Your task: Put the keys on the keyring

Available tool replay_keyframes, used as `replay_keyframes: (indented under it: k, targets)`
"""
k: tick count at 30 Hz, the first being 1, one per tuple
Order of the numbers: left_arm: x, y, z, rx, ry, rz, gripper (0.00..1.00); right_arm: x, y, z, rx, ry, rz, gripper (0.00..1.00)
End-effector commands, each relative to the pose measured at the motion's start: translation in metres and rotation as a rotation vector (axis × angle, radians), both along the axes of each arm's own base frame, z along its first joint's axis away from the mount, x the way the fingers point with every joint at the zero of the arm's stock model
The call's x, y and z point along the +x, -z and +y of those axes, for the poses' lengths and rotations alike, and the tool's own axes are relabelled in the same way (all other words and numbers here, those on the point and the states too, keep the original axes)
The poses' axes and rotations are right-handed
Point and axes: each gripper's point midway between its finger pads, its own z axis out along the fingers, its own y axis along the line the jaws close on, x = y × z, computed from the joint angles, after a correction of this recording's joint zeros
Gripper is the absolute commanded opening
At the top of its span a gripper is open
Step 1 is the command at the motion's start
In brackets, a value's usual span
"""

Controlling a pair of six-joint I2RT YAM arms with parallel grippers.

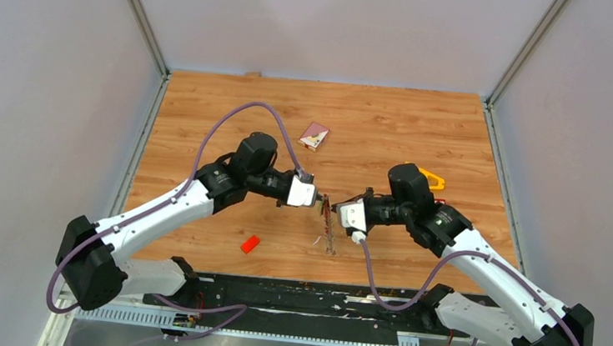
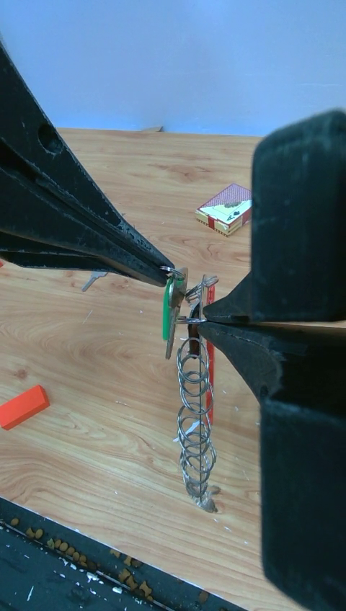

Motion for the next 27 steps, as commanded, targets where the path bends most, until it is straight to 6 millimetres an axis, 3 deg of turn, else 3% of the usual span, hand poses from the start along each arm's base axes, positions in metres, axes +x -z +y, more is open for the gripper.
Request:
replay_keyframes:
  k: [1, 12, 20, 27]
  targets:
    - [0.002, -0.021, -0.004, -0.048, -0.035, -0.065, 0.0, -0.005, -0.015, 0.008, 0.055, -0.054, -0.047, 0.0]
    - [-0.005, -0.012, -0.003, 0.021, -0.04, -0.162, 0.0, -0.004, -0.005, 0.011, 0.04, -0.052, 0.009, 0.0]
    - [0.011, -0.018, 0.016, 0.072, -0.139, -0.279, 0.0, 0.0, 0.003, 0.01, 0.022, -0.03, 0.016, 0.0]
    - [-0.003, -0.012, 0.012, 0.073, -0.055, -0.255, 0.0, -0.002, 0.0, 0.013, 0.029, -0.04, 0.05, 0.0]
